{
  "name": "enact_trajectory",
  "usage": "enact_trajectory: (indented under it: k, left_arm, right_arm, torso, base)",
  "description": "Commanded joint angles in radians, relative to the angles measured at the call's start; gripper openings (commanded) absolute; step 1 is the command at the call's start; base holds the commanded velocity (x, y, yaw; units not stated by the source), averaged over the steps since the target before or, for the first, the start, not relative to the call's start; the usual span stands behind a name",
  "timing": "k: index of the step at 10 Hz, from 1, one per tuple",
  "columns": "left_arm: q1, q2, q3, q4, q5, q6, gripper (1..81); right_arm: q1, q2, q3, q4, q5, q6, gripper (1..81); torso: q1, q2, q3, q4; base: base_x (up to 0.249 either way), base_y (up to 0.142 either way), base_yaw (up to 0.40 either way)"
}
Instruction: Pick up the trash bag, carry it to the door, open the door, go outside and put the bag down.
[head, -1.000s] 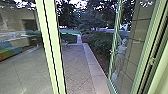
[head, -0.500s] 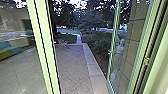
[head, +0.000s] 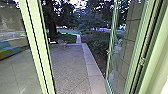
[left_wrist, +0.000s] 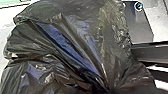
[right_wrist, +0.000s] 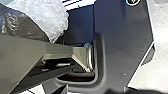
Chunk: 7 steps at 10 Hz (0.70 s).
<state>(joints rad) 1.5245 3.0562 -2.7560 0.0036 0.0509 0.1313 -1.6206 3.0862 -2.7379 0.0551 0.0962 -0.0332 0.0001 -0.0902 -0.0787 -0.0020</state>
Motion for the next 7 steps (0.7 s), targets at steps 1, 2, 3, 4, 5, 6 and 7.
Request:
enact_trajectory:
  k: [1, 2, 3, 4, 5, 6, 7]
  left_arm:
    - [-0.053, 0.006, 0.004, 0.006, 0.053, 0.01, 1.0]
    - [-0.053, 0.006, 0.004, 0.006, 0.053, 0.01, 1.0]
    - [-0.053, 0.007, 0.004, 0.006, 0.053, 0.01, 1.0]
    - [-0.051, 0.007, 0.004, 0.006, 0.053, 0.01, 1.0]
    - [-0.051, 0.007, 0.004, 0.006, 0.053, 0.01, 1.0]
    - [-0.053, 0.007, 0.004, 0.006, 0.053, 0.01, 1.0]
    - [-0.052, 0.007, 0.004, 0.006, 0.053, 0.011, 1.0]
  right_arm:
    - [0.046, 0.015, 0.009, -0.004, -0.058, -0.004, 81.1]
    - [0.046, 0.015, 0.011, -0.006, -0.058, -0.004, 81.1]
    - [0.044, 0.015, 0.011, -0.006, -0.058, -0.004, 81.1]
    - [0.044, 0.015, 0.011, -0.006, -0.058, -0.004, 81.1]
    - [0.044, 0.015, 0.011, -0.006, -0.058, -0.004, 81.1]
    - [0.044, 0.015, 0.011, -0.008, -0.058, -0.004, 81.1]
    - [0.046, 0.016, 0.011, -0.008, -0.058, -0.004, 81.1]
  torso:
    - [0.0, 0.0, 0.0, 0.0]
    - [0.0, 0.0, 0.0, 0.0]
    - [0.0, 0.0, 0.0, 0.0]
    - [0.0, 0.0, 0.0, 0.0]
    - [0.0, 0.0, 0.0, 0.0]
    - [0.0, 0.0, 0.0, 0.0]
    - [0.0, 0.0, 0.0, 0.0]
  base:
    - [0.0, -0.094, 0.0]
    - [0.0, -0.094, 0.0]
    - [0.0, -0.094, 0.0]
    - [0.0, -0.094, 0.0]
    - [0.0, -0.091, 0.0]
    - [0.0, -0.082, 0.0]
    - [0.0, -0.072, 0.0]
